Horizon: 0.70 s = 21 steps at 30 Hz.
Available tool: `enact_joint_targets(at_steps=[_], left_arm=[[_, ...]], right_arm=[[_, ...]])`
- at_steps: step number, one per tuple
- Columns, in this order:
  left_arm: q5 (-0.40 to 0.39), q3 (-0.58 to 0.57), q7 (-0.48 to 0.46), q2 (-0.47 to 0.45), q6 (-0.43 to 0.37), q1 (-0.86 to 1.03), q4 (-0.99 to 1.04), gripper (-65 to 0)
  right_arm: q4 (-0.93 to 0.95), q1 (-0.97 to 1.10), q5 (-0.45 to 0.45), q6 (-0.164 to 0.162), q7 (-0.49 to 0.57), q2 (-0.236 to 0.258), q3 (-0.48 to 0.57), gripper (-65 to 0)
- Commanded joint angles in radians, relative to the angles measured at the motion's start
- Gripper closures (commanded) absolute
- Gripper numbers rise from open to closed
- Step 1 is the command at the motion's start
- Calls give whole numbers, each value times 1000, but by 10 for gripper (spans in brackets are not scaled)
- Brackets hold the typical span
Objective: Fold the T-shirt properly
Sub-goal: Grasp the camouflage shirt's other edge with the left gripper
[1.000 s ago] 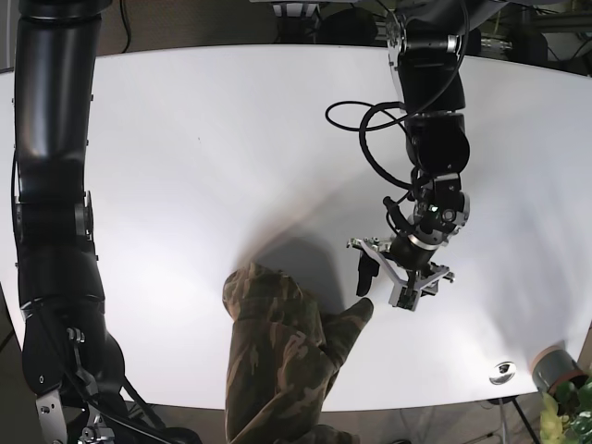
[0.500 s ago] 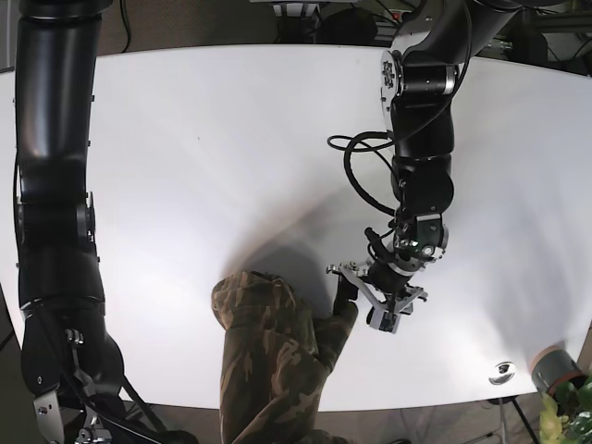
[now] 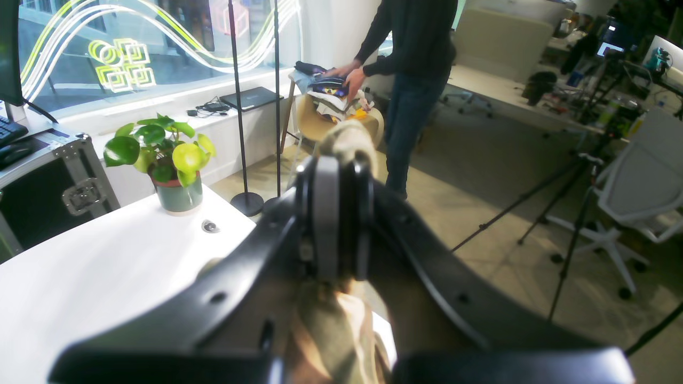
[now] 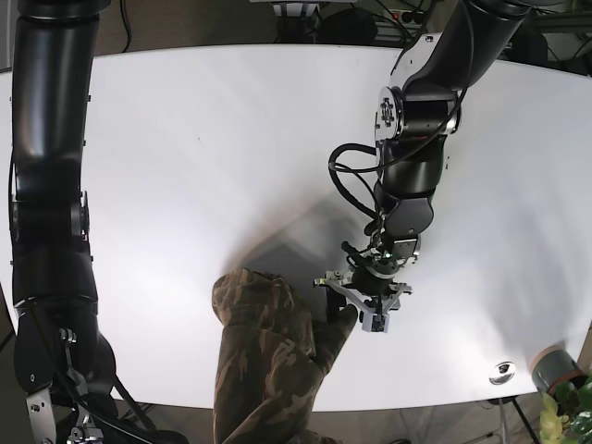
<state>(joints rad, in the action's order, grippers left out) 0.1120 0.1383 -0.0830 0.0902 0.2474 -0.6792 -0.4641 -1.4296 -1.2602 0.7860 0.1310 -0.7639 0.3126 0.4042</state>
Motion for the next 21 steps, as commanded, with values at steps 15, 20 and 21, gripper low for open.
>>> enact_joint_targets(at_steps=[15, 20, 21], left_arm=[[-10, -124, -126, 6, -69, -90, 121, -243], [-10, -124, -126, 4, -125, -90, 121, -64], [-10, -124, -126, 3, -125, -90, 121, -47]], right_arm=[[-10, -45, 3, -3, 48, 6, -14, -22], [-10, -45, 3, -3, 48, 6, -15, -22], [-10, -45, 3, -3, 48, 6, -15, -22]])
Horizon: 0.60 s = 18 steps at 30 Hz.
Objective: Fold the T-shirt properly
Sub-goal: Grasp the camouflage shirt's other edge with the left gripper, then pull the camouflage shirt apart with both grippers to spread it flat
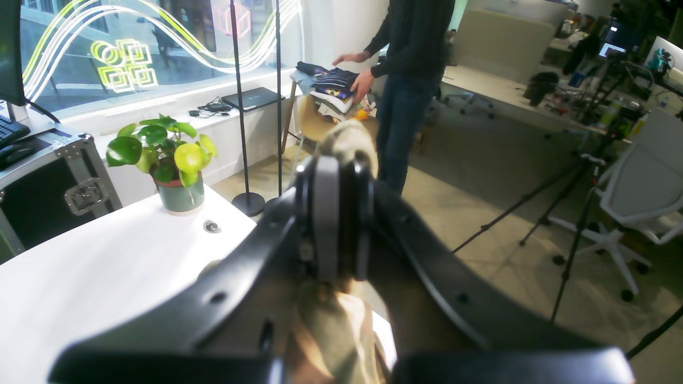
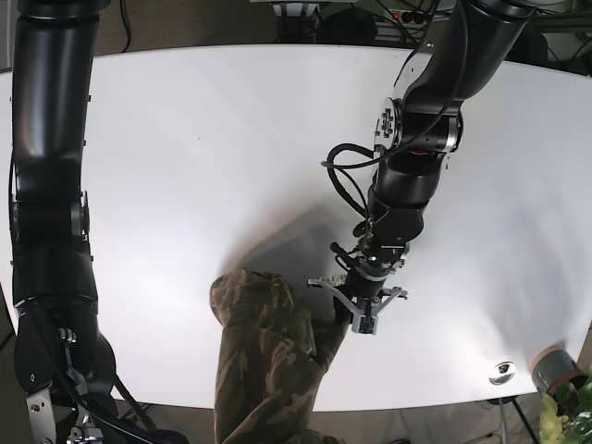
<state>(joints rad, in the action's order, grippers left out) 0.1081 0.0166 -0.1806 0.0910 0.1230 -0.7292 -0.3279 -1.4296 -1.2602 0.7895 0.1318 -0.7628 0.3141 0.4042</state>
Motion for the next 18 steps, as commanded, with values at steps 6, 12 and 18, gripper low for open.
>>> enact_joint_targets(at_steps=[6, 12, 18], left_arm=[[-6, -2, -24, -3, -1, -42, -37, 0], [-11, 3, 3, -50, -1, -23, -173, 0], [-11, 3, 120, -107, 0, 30, -399, 0]], right_arm=[[0, -34, 0, 13, 47, 15, -87, -22], [57, -5, 0, 33, 47, 18, -161, -22], [126, 14, -2, 33, 47, 44, -228, -22]])
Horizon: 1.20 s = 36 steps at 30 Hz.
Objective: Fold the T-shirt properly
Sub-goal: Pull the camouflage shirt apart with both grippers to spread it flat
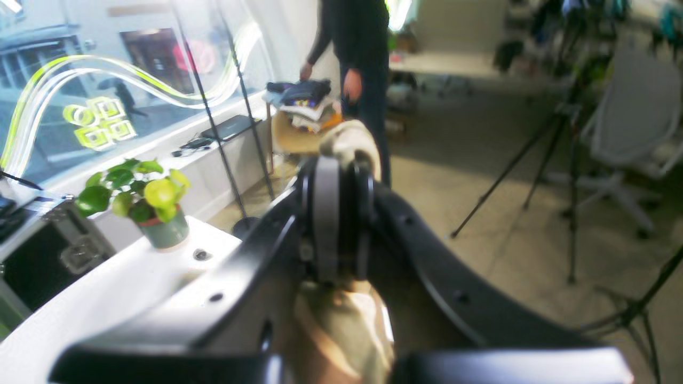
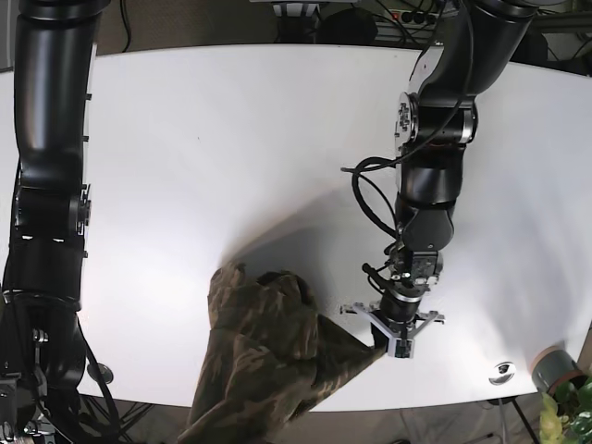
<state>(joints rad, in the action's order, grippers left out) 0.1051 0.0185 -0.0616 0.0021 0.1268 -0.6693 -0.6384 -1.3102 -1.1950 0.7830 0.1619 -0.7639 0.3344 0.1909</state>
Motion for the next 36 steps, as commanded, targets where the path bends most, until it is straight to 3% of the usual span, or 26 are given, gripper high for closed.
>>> enact_joint_targets(at_steps=[1, 8, 18, 25, 36], left_arm=[[-8, 1, 19, -27, -3, -22, -122, 0], [-9, 13, 173, -103, 33, -10, -397, 0], [-8, 197, 398, -175, 142, -111, -648, 0], [-9, 258, 543, -216, 216, -201, -740, 0], [-11, 383, 693, -192, 334, -134, -815, 0]], right_arm=[[21, -52, 5, 3, 48, 25, -18, -22], [128, -50, 3, 3, 63, 29, -12, -22], [182, -111, -43, 3, 60, 41, -11, -22], [133, -111, -49, 5, 22, 47, -11, -22], [8, -38, -49, 5, -21, 52, -17, -22]])
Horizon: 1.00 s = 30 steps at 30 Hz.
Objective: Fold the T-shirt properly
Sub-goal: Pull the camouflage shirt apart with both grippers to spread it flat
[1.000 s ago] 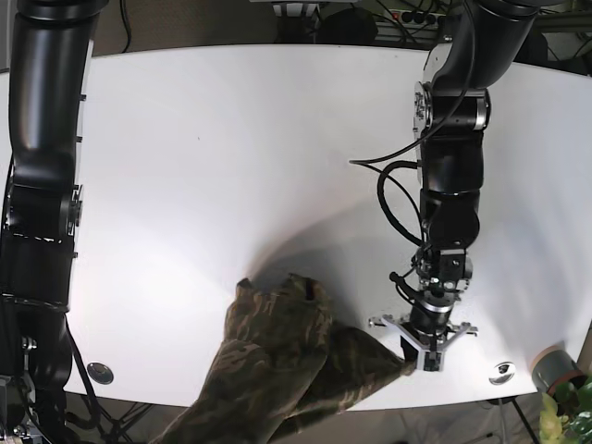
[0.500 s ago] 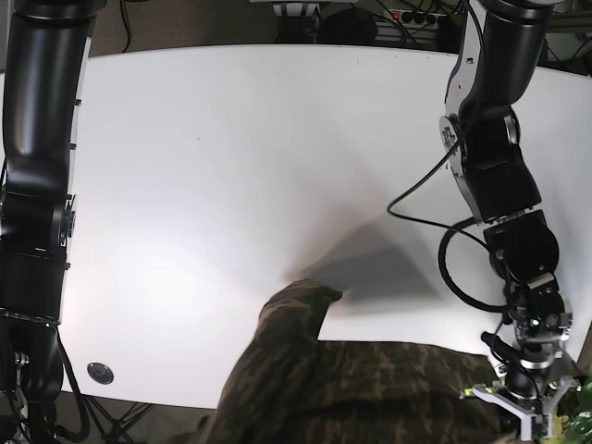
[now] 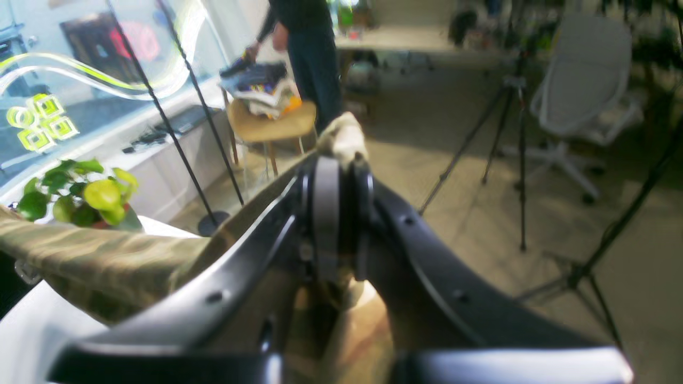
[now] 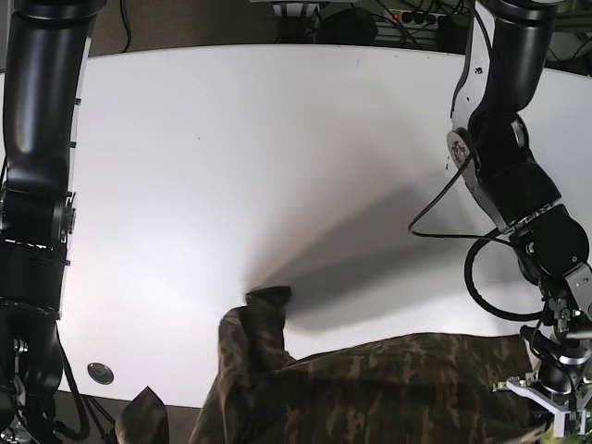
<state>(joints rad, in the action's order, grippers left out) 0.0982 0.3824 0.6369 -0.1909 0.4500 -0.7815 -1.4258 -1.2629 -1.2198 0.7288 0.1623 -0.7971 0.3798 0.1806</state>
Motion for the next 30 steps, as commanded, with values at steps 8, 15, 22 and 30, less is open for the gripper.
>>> enact_joint_targets(at_steps=[8, 15, 22, 30], left_arm=[[-4, 73, 73, 28, 126, 139, -139, 0], [-4, 74, 102, 41, 217, 319, -223, 0], [-4, 74, 107, 41, 248, 512, -300, 0], [-4, 76, 107, 35, 248, 693, -355, 0]], right_arm=[[-203, 229, 8, 4, 11, 61, -57, -22], [-331, 493, 8, 4, 11, 69, -154, -22], [-453, 748, 10, 4, 11, 32, -244, -22], [-593, 1023, 10, 4, 11, -43, -326, -22]])
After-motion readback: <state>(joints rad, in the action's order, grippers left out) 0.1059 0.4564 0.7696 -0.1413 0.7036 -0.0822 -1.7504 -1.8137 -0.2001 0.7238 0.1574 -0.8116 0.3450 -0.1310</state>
